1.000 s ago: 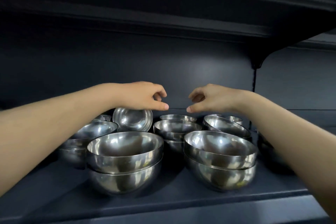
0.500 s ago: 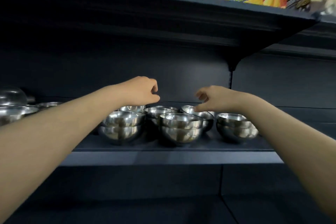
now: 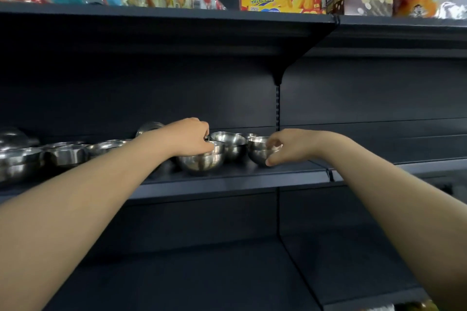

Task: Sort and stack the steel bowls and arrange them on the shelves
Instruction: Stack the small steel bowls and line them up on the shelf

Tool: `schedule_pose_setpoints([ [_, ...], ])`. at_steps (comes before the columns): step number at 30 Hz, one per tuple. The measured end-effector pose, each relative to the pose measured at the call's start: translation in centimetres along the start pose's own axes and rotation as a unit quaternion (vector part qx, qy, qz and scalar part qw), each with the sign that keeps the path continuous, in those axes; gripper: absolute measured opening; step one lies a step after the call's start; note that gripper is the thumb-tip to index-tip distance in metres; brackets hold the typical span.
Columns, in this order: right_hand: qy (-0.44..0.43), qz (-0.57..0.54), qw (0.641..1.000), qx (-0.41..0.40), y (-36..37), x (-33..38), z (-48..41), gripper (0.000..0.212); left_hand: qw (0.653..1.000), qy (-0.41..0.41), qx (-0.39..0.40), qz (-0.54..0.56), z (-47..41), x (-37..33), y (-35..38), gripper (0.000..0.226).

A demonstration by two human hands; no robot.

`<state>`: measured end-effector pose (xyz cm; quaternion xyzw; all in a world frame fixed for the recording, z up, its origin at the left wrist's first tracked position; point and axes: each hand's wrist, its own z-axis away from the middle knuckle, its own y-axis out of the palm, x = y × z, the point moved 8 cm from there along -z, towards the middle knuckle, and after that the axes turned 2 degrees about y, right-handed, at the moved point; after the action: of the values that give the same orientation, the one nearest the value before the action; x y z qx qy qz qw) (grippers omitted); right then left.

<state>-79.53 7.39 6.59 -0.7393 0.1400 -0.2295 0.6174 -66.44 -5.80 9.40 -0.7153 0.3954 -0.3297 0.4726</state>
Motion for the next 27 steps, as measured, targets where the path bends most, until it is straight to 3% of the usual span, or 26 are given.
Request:
schedule_pose_setpoints([
  [7,-0.006,-0.037,0.997,-0.062,-1.7,-3.1,-3.9,0.054,1.000,0.013,-0.002,-0.003,-5.7,-1.3,0.4,0.041],
  [16,-0.021,-0.020,0.995,-0.090,-3.2,-3.9,-14.8,0.054,0.999,0.038,0.021,-0.007,-15.7,2.5,3.0,0.051],
  [22,-0.041,0.006,0.999,-0.031,-1.3,-2.8,-21.4,0.061,0.997,0.073,0.034,-0.014,-20.6,4.8,4.9,0.052],
  [27,-0.051,0.002,0.998,0.037,1.0,-2.4,-25.2,0.070,0.989,0.106,0.100,0.008,-22.2,6.4,7.7,0.060],
])
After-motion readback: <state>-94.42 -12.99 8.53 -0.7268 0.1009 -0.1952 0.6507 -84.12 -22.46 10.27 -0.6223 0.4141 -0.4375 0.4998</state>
